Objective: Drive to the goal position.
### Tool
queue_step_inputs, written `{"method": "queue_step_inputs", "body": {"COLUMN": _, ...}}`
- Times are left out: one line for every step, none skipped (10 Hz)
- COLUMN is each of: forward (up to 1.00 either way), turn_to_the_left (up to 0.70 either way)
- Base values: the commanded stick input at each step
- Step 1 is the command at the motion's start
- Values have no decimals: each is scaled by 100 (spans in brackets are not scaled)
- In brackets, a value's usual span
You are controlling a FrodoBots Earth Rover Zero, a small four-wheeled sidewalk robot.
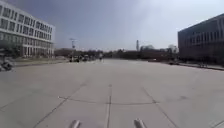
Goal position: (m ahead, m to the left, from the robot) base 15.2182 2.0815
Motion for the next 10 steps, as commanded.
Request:
{"method": "queue_step_inputs", "body": {"forward": 85, "turn_to_the_left": 1}}
{"method": "queue_step_inputs", "body": {"forward": 85, "turn_to_the_left": 1}}
{"method": "queue_step_inputs", "body": {"forward": 85, "turn_to_the_left": 1}}
{"method": "queue_step_inputs", "body": {"forward": 85, "turn_to_the_left": 1}}
{"method": "queue_step_inputs", "body": {"forward": 85, "turn_to_the_left": 1}}
{"method": "queue_step_inputs", "body": {"forward": 85, "turn_to_the_left": 1}}
{"method": "queue_step_inputs", "body": {"forward": 85, "turn_to_the_left": 1}}
{"method": "queue_step_inputs", "body": {"forward": 85, "turn_to_the_left": 1}}
{"method": "queue_step_inputs", "body": {"forward": 85, "turn_to_the_left": 1}}
{"method": "queue_step_inputs", "body": {"forward": 85, "turn_to_the_left": 1}}
